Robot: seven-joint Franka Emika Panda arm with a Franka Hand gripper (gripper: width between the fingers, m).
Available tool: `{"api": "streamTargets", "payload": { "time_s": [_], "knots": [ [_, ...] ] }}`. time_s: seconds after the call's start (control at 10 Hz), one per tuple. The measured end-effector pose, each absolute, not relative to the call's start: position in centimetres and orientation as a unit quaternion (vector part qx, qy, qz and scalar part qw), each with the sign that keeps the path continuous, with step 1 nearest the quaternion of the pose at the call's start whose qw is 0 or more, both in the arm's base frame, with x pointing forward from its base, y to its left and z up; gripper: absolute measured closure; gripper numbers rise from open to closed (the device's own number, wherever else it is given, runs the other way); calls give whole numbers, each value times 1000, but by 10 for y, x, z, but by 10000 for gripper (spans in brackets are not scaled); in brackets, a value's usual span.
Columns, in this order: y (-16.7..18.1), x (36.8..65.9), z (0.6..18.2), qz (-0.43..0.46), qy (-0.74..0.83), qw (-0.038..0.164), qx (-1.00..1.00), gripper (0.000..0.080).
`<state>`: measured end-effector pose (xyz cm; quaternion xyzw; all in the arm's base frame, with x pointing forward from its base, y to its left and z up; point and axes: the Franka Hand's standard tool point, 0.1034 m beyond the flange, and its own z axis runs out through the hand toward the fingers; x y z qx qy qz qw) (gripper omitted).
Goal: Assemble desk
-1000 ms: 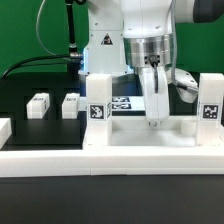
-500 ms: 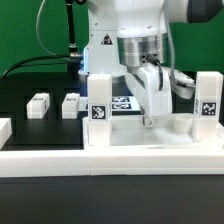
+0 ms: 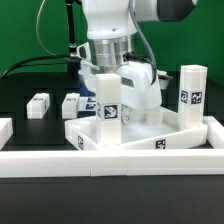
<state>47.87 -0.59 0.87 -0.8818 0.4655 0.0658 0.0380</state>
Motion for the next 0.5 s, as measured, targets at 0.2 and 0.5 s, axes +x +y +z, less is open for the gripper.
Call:
{"api": "streamTargets", "payload": {
  "time_s": [0.2, 0.5],
  "knots": [
    [-12, 476, 9, 64, 416, 40, -906, 732],
    [-25, 490, 11, 55, 296, 37, -953, 734]
  ]
}}
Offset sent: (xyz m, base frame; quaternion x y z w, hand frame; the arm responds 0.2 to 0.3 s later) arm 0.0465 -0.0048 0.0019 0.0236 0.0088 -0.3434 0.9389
